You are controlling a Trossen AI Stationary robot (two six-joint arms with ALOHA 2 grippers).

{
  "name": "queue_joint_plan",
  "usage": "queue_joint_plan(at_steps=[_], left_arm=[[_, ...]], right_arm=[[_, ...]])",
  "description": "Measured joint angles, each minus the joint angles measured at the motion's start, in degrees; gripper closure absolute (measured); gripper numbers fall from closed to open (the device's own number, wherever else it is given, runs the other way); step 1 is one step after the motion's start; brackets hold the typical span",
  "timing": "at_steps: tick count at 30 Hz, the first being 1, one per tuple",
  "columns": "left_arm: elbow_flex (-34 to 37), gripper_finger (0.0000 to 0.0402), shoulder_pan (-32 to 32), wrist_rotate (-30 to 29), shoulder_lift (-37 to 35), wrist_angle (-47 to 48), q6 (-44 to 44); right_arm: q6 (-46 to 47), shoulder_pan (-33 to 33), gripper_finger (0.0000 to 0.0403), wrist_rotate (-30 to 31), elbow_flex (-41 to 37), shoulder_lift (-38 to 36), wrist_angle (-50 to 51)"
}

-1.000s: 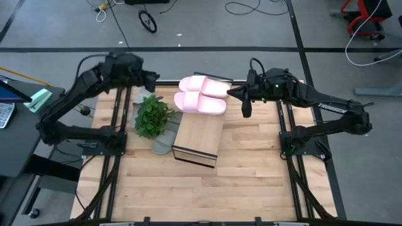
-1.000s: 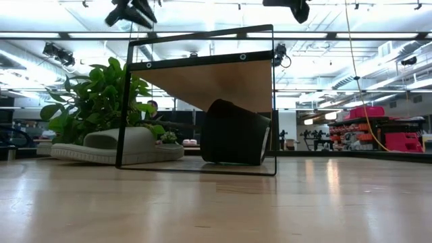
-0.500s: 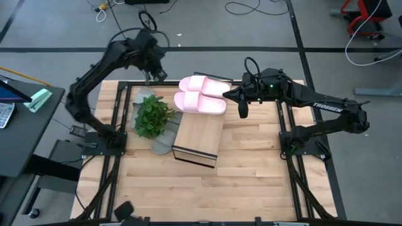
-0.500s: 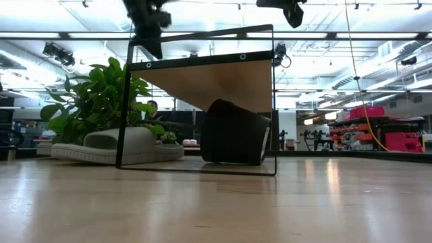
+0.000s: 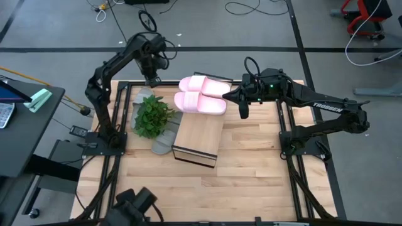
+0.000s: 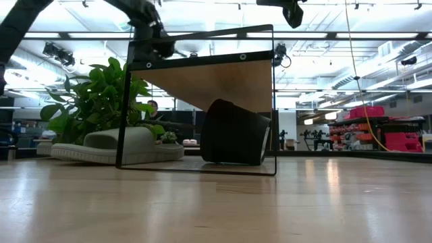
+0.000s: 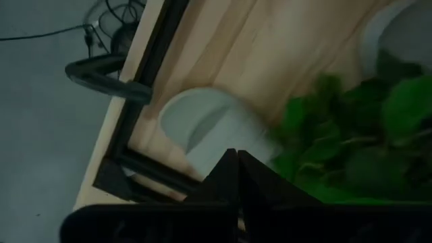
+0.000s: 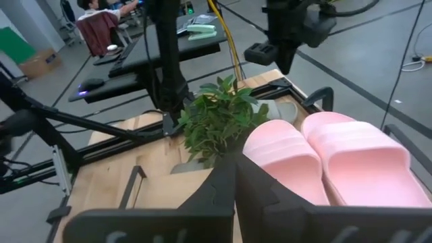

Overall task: Pick and place slides into the shelf
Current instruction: Put the left gray slide on the shelf

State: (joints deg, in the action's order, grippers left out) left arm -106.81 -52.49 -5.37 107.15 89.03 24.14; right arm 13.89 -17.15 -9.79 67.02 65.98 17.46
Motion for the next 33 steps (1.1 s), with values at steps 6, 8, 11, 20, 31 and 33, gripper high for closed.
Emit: queue_joint_plan(at_steps=[6,8,11,20,31,33], left_arm=[[1.38,0.0394,-4.55,-0.42,-0.04,-3.12,7.77],[1.36,0.0397,-5.62,-0.41,-0.11,-3.46,7.77],[1.36,0.0397,-6.88,-0.41,0.28,-3.43,6.35],[1.36,0.0397,-9.51,-0.1,6.19,-0.42,-9.72],[2.33,0.0349,-9.66,2.63,9.2,-0.43,-9.32],[4.13,0.0337,-9.66,2.63,9.18,-0.64,-8.53]], right_arm=[[0.02,0.03,0.0398,-1.35,0.0,0.0,0.04],[0.02,0.02,0.0398,-1.79,-0.01,-0.01,0.04],[0.0,0.02,0.0398,-3.05,0.0,0.0,0.05],[2.51,0.03,0.0397,-5.58,0.0,-0.01,0.08],[4.65,0.04,0.0397,-5.69,-0.02,0.0,0.08],[4.66,0.04,0.0397,-5.68,-0.01,0.0,0.08]])
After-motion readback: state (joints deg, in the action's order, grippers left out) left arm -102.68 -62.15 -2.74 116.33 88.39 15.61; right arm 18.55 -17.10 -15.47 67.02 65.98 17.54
